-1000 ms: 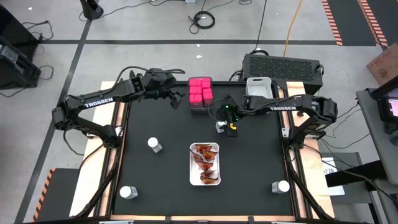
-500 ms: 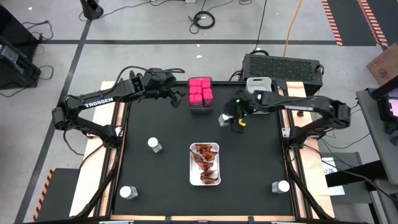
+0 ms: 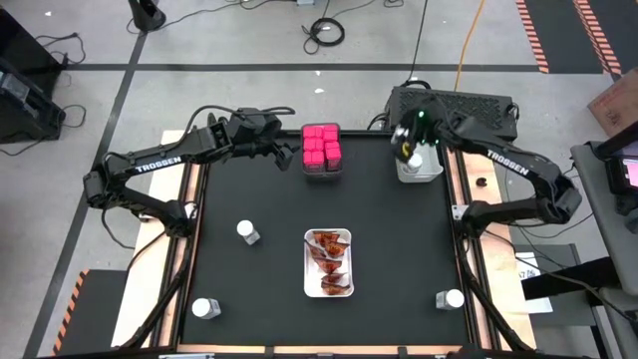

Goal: Sort spices by type
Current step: Put the white seasoning bottle into the gray bin

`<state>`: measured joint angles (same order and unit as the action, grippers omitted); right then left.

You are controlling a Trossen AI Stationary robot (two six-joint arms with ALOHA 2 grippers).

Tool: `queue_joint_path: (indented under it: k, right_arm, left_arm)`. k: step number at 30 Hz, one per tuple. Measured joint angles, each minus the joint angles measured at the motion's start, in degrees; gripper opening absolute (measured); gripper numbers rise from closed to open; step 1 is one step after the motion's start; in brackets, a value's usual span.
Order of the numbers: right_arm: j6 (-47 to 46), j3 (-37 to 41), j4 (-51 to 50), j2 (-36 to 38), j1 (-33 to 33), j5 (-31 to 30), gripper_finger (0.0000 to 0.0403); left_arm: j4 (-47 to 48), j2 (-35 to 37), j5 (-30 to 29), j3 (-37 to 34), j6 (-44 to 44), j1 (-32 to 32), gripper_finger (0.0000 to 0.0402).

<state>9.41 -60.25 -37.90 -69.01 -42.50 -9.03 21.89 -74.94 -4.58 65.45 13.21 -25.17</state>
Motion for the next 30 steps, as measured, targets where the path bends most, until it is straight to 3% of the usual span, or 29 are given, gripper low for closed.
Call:
queue_joint_path:
  k: [6,10,22,30]
  right_arm:
    - [-7.2,-1.9,-2.1,-0.9,-8.1,0.2,0.0194]
    - [-11.1,-1.9,-5.1,-3.9,-11.2,3.6,0.0194]
    - [-18.5,-1.7,-4.0,-10.1,-11.9,2.8,0.0194]
    - [-22.2,6.4,1.4,-10.4,-11.2,3.1,0.0194]
  left_arm:
    - [-0.1,0.0,0.0,0.0,0.0,0.0,0.0322]
    - [-0.6,0.0,0.1,0.0,0.1,0.0,0.0321]
    - [0.2,0.0,1.6,0.0,1.5,0.1,0.0322]
    - [1.3,0.0,1.6,0.0,1.5,0.1,0.0322]
